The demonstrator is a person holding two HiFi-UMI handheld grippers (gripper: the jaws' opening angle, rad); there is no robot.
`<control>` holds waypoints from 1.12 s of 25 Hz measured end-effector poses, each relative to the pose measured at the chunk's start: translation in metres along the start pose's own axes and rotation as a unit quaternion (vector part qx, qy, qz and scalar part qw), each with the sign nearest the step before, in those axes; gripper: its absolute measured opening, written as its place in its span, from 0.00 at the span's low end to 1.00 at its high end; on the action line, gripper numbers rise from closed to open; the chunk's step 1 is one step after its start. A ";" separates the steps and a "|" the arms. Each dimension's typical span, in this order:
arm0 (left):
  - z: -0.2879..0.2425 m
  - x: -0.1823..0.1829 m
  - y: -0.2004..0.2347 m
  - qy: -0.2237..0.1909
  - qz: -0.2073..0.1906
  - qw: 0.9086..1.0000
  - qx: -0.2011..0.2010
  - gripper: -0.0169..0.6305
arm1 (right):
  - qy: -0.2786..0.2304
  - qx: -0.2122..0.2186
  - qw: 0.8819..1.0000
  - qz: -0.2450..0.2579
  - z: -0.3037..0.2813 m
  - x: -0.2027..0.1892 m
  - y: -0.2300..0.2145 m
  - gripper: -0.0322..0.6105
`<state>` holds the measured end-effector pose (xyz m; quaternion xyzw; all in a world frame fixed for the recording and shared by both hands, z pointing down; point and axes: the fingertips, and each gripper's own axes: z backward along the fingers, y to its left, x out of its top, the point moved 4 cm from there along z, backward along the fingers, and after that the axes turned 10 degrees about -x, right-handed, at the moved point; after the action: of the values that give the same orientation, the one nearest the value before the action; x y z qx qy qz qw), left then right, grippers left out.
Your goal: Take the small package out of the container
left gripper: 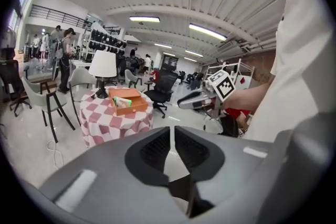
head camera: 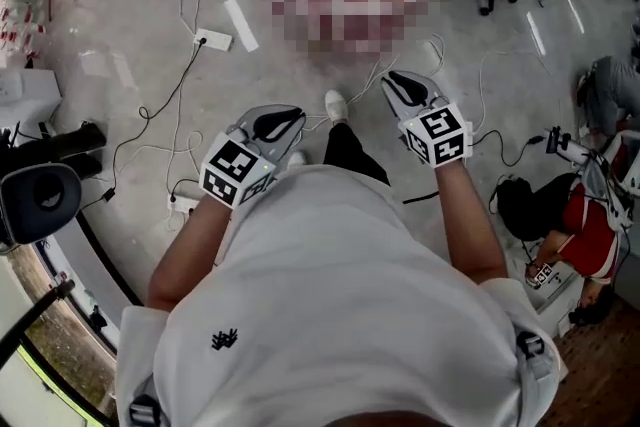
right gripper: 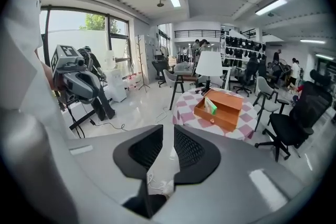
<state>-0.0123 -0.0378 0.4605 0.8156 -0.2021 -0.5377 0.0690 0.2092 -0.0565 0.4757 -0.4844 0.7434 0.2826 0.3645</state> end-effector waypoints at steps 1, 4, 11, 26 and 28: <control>-0.001 0.004 0.010 0.000 0.004 1.000 0.016 0.15 | 0.001 0.007 1.000 0.005 -0.015 0.005 -0.012 0.12; -0.007 0.022 0.032 -0.011 0.022 0.998 0.057 0.15 | 0.009 0.028 0.999 0.026 -0.060 0.019 -0.049 0.14; -0.025 0.062 0.071 -0.030 0.055 0.989 0.132 0.15 | 0.026 0.038 0.996 0.076 -0.163 0.046 -0.131 0.20; -0.030 0.073 0.100 -0.029 0.117 0.957 0.262 0.15 | 0.088 0.076 0.986 0.123 -0.355 0.048 -0.176 0.26; -0.020 0.074 0.101 -0.034 0.120 0.953 0.276 0.15 | 0.096 0.075 0.984 0.129 -0.366 0.045 -0.175 0.26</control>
<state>0.0054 -0.1620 0.4394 0.7539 -0.4414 -0.4760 -0.1013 0.2607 -0.4274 0.6370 -0.3807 0.8502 0.2225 0.2877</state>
